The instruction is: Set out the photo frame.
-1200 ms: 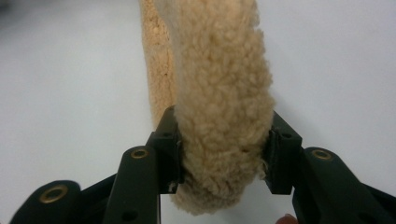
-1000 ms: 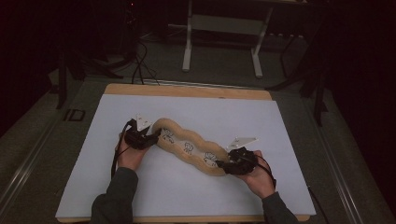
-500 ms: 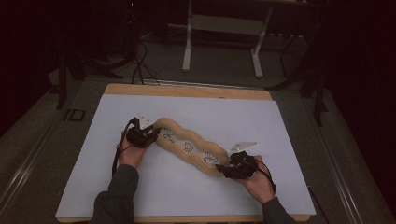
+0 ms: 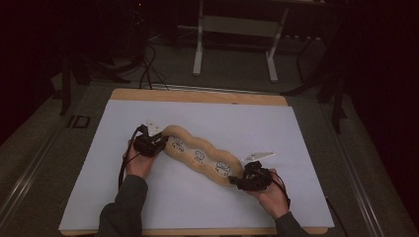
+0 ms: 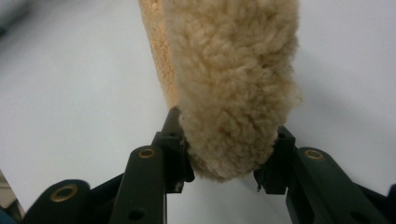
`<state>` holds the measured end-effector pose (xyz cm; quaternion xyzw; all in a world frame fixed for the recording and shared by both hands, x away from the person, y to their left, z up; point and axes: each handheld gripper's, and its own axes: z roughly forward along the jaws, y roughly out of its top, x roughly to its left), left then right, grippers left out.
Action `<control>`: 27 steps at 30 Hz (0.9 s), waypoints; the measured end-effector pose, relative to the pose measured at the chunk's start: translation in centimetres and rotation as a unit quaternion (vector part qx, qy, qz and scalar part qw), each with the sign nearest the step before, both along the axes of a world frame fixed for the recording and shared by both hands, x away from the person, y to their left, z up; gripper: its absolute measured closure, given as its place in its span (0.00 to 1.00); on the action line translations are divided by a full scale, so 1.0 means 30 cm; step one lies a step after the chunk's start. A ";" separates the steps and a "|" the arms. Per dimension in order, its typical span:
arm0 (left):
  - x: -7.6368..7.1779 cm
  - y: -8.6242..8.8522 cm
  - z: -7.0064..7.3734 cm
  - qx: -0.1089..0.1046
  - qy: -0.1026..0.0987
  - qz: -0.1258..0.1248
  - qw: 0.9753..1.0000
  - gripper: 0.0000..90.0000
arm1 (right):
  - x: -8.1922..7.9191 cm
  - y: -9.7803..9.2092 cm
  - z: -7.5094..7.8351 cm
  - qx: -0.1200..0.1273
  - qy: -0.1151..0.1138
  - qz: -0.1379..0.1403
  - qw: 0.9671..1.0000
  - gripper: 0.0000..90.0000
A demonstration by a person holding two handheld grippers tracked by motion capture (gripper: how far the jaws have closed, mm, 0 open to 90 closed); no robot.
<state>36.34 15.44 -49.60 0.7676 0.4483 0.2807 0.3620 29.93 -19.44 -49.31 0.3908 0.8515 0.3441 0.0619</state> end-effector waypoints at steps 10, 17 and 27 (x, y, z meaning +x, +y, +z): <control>-0.030 0.011 -0.003 -0.013 -0.001 0.005 1.000 0.81 | 0.008 -0.006 0.009 -0.008 -0.006 0.004 1.000 0.70; -0.053 0.009 -0.003 -0.014 -0.009 0.011 1.000 0.81 | 0.017 -0.012 0.014 -0.017 -0.018 0.002 1.000 0.70; -0.082 0.009 0.004 -0.020 -0.015 0.026 0.999 0.81 | 0.040 -0.023 0.023 -0.013 -0.031 -0.009 0.999 0.71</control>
